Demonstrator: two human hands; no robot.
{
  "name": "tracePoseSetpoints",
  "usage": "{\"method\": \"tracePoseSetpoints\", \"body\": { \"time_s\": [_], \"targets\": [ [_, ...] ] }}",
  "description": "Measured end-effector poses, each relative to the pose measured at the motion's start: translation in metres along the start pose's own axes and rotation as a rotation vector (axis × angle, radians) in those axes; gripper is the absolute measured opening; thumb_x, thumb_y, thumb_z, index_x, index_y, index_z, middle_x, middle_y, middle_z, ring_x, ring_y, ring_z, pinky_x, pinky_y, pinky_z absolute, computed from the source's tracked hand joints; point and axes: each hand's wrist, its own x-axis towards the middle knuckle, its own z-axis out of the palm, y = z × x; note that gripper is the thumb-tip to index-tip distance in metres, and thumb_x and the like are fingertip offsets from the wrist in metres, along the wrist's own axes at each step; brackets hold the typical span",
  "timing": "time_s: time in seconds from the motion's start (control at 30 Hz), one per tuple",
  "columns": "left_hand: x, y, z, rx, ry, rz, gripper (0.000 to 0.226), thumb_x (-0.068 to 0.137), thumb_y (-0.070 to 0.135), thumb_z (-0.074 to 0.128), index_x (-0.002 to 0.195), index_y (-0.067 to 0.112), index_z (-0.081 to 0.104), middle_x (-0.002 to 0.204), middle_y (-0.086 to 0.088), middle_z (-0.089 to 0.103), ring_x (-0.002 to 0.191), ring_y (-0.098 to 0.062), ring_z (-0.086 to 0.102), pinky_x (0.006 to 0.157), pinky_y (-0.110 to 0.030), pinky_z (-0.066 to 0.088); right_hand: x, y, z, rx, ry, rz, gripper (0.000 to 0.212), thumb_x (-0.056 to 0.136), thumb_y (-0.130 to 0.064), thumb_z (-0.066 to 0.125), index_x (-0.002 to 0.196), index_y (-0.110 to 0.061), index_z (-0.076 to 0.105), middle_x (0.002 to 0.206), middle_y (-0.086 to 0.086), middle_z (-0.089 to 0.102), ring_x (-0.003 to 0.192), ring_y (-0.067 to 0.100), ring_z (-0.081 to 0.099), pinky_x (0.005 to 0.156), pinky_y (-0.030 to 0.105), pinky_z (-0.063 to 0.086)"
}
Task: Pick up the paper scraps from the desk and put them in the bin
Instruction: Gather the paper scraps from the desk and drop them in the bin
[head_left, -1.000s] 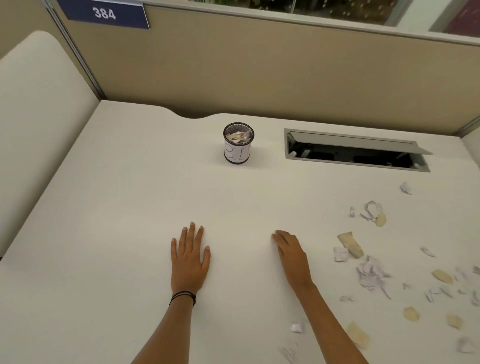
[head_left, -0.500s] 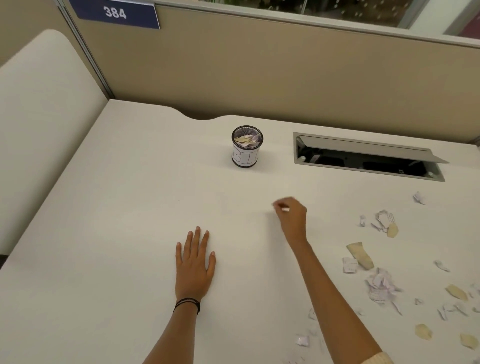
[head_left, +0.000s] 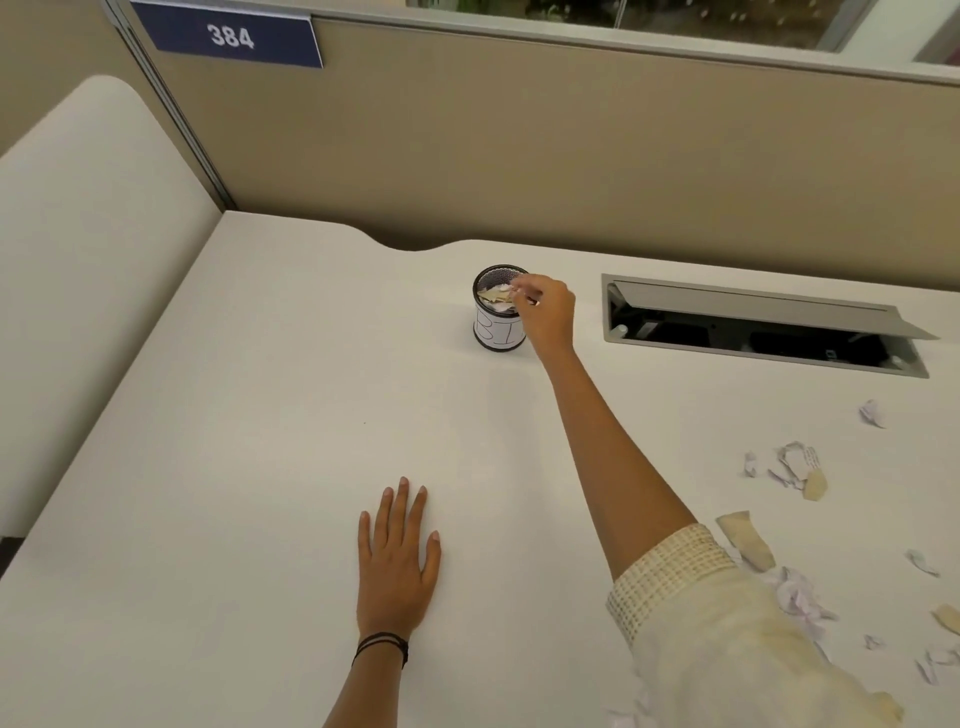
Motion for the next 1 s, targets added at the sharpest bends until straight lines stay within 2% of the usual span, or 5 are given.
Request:
{"method": "tracePoseSetpoints", "body": {
  "time_s": [0.2,0.47,0.57,0.73,1.0],
  "targets": [
    [0.001,0.000,0.000,0.021,-0.002,0.001,0.058,0.094,0.039,0.025,0.149,0.022,0.024,0.157,0.002,0.017,0.144,-0.015,0.011,0.117,-0.039,0.002,-0.056,0.031,-0.055,0.080,0.113,-0.044,0.026,0.084,0.011,0.050,0.099,-0.001,0.068,0.115,0.011,0.063,0.105,0.012,0.056,0.079,0.000,0.042],
    [0.000,0.001,-0.001,0.046,0.005,0.004,0.058,0.093,0.040,0.023,0.147,0.019,0.029,0.155,-0.001,0.023,0.142,-0.019,0.017,0.116,-0.038,0.001,-0.168,0.154,-0.177,-0.361,0.273,0.177,0.026,0.091,-0.007,0.051,0.115,-0.006,0.061,0.130,0.012,0.055,0.125,0.029,0.048,0.113,0.045,0.029],
    [-0.001,0.002,-0.001,0.045,0.010,0.003,0.059,0.093,0.041,0.021,0.147,0.018,0.028,0.155,-0.001,0.021,0.143,-0.019,0.016,0.116,-0.035,-0.003,-0.196,0.178,-0.217,-0.504,0.119,0.258,0.038,0.092,-0.024,0.047,0.126,-0.008,0.053,0.136,0.017,0.050,0.129,0.032,0.043,0.111,0.051,0.027],
    [-0.002,0.002,0.000,0.031,0.020,0.009,0.061,0.093,0.045,0.017,0.148,0.020,0.025,0.156,0.001,0.016,0.144,-0.017,0.011,0.116,-0.036,-0.003,-0.227,0.175,-0.240,-0.542,-0.125,0.265,0.040,0.097,-0.017,0.039,0.137,-0.012,0.039,0.143,0.015,0.038,0.133,0.031,0.036,0.111,0.041,0.028],
    [-0.003,0.001,0.001,0.008,0.021,0.012,0.063,0.092,0.047,0.015,0.149,0.020,0.023,0.157,0.001,0.014,0.144,-0.017,0.009,0.117,-0.042,0.003,-0.253,0.162,-0.217,-0.711,-0.051,0.272,0.039,0.091,-0.010,0.052,0.130,-0.009,0.047,0.141,0.012,0.042,0.125,0.030,0.042,0.095,0.038,0.044]
  ]
}}
